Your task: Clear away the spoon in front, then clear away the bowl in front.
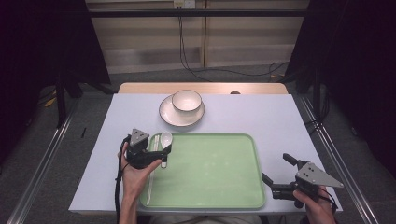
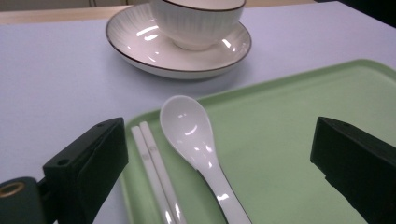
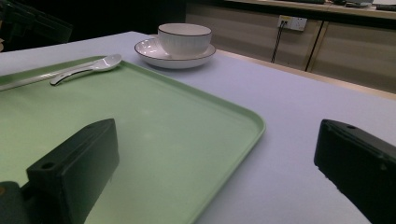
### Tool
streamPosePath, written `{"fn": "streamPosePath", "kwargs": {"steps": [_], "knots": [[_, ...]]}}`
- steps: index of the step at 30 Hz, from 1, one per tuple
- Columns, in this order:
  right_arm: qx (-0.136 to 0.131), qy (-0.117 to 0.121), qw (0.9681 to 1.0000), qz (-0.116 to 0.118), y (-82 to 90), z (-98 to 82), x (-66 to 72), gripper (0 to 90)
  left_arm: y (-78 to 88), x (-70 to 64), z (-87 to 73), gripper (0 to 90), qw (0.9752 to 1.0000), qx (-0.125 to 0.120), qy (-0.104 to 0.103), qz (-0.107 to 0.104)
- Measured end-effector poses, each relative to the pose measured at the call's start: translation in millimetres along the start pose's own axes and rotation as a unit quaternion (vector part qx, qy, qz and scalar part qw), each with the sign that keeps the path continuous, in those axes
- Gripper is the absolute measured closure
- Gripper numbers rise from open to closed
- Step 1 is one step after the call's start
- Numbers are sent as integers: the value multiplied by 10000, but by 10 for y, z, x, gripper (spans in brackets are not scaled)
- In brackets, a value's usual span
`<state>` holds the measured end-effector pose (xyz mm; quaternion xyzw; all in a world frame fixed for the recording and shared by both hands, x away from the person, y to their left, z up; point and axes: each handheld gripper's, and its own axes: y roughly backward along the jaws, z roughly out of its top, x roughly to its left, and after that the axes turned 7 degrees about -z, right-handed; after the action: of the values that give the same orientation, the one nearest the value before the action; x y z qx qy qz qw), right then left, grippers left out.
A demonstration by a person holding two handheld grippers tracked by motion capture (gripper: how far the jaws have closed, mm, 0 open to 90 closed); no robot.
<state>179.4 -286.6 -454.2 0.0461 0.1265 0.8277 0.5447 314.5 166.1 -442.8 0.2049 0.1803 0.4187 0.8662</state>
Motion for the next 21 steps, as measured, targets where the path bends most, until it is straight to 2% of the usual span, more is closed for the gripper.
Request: {"fn": "streamPosePath", "kwargs": {"steps": [1,2,4,5,9,10,12,21], "knots": [[4,-7,10000,-2,4,1,-3,0,-4,-3,9,28,10000,-48,-50,52],[-1,-21,10000,6,5,2,-2,0,-9,1,29,30,9999,-100,-108,-10],[6,-14,10000,31,6,0,0,0,-20,30,80,26,9994,-234,97,-243],[-19,7,10000,34,9,1,1,0,-22,42,110,32,9993,-226,80,-298],[-40,-16,10000,4,9,9,-6,0,-44,50,229,30,9995,-253,-72,-190],[-40,-14,10000,62,6,10,-13,0,-48,60,262,27,9995,-238,-129,-149],[-29,-29,10000,15,-4,7,-15,0,-64,86,325,25,9994,-315,-126,-113],[-6,-17,10000,-7,-8,-1,-13,0,-234,158,546,30,9992,-256,-255,-170]]}}
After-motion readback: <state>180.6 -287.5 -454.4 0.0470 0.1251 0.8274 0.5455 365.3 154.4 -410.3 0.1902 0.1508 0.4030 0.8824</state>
